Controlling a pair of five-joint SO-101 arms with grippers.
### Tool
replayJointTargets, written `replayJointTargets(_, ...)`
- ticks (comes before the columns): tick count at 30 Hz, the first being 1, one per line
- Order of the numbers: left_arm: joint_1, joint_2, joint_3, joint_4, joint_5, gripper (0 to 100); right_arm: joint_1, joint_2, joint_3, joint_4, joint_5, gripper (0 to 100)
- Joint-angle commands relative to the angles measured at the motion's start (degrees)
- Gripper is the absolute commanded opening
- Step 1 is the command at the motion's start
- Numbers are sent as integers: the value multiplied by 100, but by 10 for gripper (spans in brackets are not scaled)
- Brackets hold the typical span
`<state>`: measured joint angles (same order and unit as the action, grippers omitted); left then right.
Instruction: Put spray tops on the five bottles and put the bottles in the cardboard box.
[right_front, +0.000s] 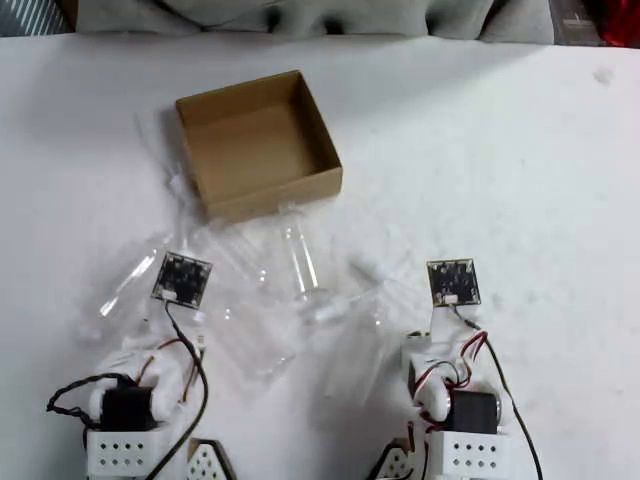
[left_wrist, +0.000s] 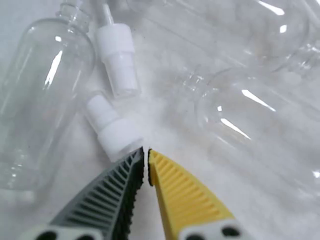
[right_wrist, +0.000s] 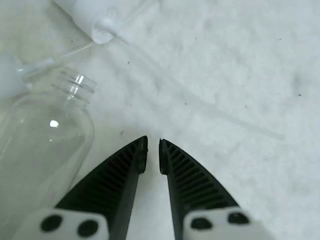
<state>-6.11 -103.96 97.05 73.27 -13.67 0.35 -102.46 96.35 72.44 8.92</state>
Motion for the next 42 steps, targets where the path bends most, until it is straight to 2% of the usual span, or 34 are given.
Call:
replayJointTargets(1,22,-66,-255,-9,-62,20,48,-84,53,31,35,15)
replayJointTargets(11,136,-75,-879,-202,-62,20,110,-84,44,22,35,15)
replayJointTargets(20,119,-75,-378,-642,-70,20,963,-84,-132,-31,44,15)
replayJointTargets(24,110,-75,-308,-747,-70,20,1367,-84,-149,-655,44,15)
replayJointTargets(28,110,-75,-290,-747,-70,20,1402,-84,-158,-1429,53,15)
replayJointTargets(31,75,-75,-290,-747,-70,20,1077,-75,-176,-1736,440,42)
replayJointTargets(36,-233,-75,-264,-897,-70,20,40,-57,-642,-1710,677,58)
replayJointTargets(42,-233,-75,-132,-1099,-70,20,-734,224,-1556,-1710,668,13)
